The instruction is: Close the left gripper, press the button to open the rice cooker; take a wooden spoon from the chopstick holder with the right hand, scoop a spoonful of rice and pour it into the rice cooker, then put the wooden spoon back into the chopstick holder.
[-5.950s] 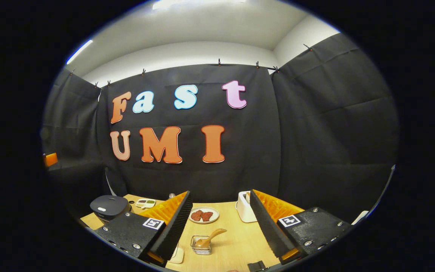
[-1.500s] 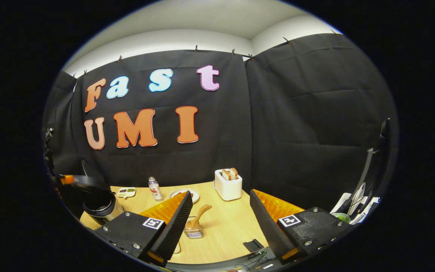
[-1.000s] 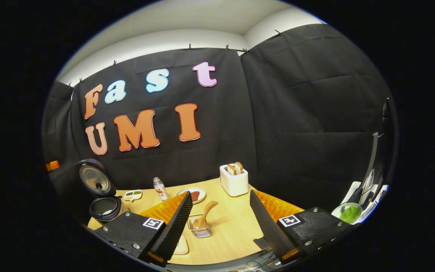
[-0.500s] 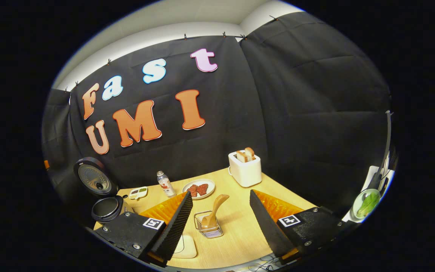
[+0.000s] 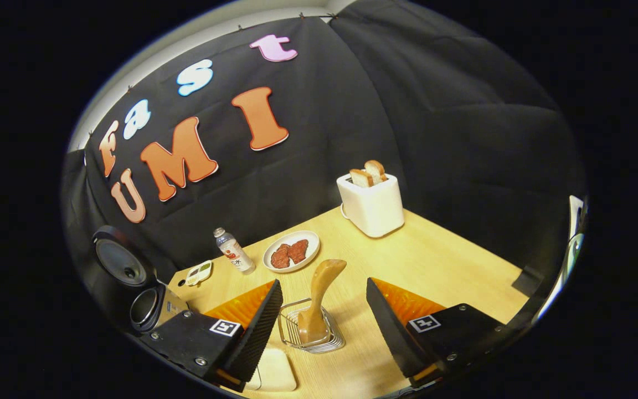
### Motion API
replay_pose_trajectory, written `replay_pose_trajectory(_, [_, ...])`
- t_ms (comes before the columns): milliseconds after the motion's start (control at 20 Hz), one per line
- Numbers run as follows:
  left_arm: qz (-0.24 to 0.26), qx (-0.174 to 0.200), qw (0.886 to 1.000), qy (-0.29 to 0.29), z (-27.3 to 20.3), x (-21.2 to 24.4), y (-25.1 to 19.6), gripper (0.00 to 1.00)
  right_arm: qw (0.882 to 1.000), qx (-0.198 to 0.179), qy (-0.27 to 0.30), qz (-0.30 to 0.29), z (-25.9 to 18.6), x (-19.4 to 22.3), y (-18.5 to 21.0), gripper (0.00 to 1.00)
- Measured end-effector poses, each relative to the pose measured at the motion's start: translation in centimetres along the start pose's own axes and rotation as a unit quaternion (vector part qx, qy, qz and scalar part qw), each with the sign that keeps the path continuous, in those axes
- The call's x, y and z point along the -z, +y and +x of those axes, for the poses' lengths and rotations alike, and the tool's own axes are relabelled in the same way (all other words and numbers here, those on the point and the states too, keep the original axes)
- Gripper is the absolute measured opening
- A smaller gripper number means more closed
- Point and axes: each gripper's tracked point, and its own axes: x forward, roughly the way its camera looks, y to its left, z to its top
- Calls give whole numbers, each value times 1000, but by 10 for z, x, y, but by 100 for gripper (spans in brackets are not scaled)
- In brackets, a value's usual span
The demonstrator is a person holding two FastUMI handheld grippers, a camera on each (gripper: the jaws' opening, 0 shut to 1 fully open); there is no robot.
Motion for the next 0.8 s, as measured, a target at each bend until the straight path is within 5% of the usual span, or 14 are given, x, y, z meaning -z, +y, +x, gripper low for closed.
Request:
replay_pose_trajectory(300, [3,-35,999,6,0,5,19,100,998,1,19,65,43,5,2,86])
replay_pose_trajectory(500, [9,-42,999,22,-1,14,21,100,996,-17,41,77,50,14,14,66])
replay_pose_trajectory(700, [14,-34,999,29,0,19,15,100,992,-29,39,119,51,11,15,32])
replay_pose_trajectory(800, [22,-33,999,26,1,16,15,100,990,-39,34,128,46,11,19,27])
